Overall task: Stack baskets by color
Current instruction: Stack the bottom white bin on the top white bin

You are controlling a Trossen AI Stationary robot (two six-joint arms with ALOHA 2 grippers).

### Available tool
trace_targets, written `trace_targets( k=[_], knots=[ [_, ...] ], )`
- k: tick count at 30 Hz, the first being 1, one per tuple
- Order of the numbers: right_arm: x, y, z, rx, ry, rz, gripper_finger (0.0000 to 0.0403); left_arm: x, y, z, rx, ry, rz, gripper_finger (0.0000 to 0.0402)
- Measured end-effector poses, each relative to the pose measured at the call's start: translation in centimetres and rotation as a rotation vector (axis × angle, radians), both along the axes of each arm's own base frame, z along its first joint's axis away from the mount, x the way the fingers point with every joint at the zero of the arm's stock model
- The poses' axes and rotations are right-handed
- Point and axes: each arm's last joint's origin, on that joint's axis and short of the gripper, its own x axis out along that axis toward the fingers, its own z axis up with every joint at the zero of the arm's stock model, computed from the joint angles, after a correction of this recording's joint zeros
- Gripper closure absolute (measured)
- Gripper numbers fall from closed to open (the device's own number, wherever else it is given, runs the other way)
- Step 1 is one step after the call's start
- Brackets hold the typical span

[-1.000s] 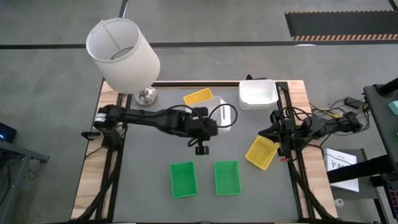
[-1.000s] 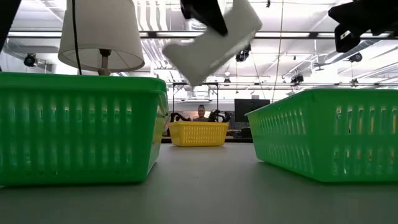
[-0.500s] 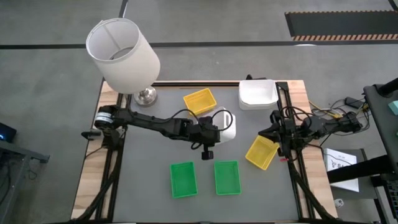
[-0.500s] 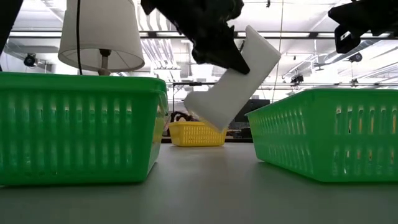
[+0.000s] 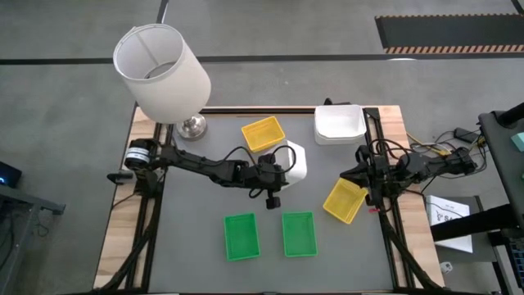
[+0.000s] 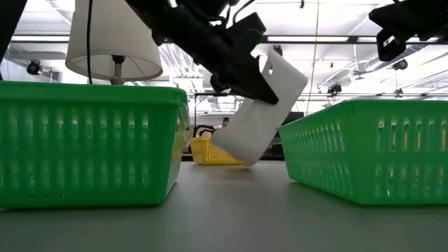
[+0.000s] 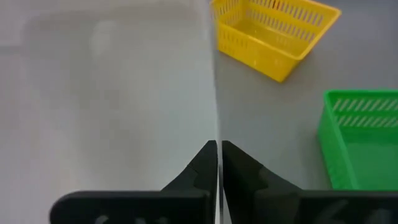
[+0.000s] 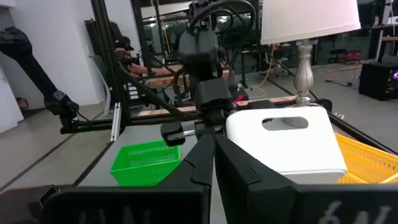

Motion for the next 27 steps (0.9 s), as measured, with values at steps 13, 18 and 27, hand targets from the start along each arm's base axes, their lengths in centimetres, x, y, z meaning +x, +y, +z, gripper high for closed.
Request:
trace_targets(
  k=[13, 18, 27],
  knots=[
    [0.0, 0.0, 0.0, 0.026, 0.002, 0.0, 0.0394, 0.04, 0.2, -0.37, -0.002, 0.008, 0.005, 0.0401],
    [0.0, 0.0, -0.01, 0.031, 0.003, 0.0, 0.0394, 0.05, 0.36, -0.37, -0.003, 0.008, 0.009, 0.0401],
    [0.0, 0.0, -0.01, 0.034, 0.003, 0.0, 0.0394, 0.08, 0.55, -0.34, -0.02, 0.001, 0.025, 0.0369]
  ],
)
